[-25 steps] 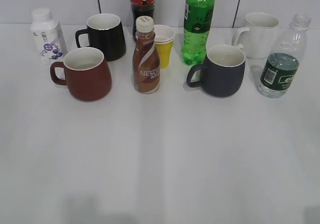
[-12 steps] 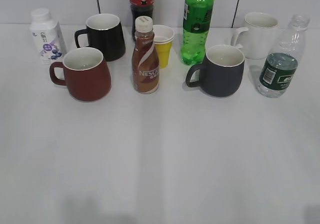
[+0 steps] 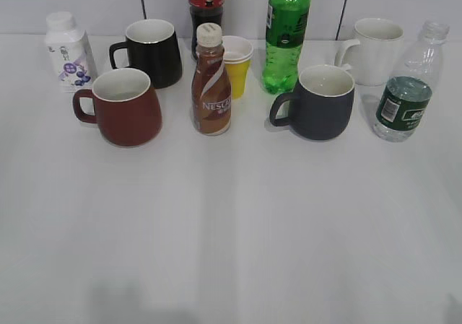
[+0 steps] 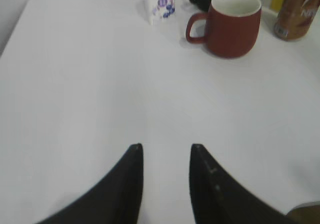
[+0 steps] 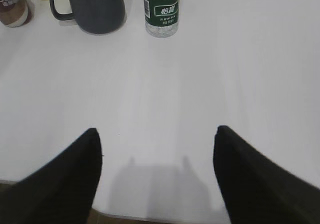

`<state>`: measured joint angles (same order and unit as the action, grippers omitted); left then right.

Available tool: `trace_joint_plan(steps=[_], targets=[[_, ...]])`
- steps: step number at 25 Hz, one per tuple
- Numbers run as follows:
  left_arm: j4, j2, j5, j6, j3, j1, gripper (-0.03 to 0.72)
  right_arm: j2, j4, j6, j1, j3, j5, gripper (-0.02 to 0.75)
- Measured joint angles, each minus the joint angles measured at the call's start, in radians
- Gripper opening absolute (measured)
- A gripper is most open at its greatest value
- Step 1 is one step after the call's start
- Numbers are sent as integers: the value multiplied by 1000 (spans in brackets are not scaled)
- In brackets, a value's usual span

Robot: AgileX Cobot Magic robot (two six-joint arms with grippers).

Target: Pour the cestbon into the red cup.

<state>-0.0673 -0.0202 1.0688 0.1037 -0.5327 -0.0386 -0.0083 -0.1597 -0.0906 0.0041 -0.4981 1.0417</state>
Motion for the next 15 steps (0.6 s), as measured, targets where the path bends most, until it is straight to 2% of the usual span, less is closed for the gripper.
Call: trace_joint_plan(steps=[15], targets=[[0, 27, 0, 0, 1, 0, 240, 0, -8, 0, 3, 1, -1, 522]])
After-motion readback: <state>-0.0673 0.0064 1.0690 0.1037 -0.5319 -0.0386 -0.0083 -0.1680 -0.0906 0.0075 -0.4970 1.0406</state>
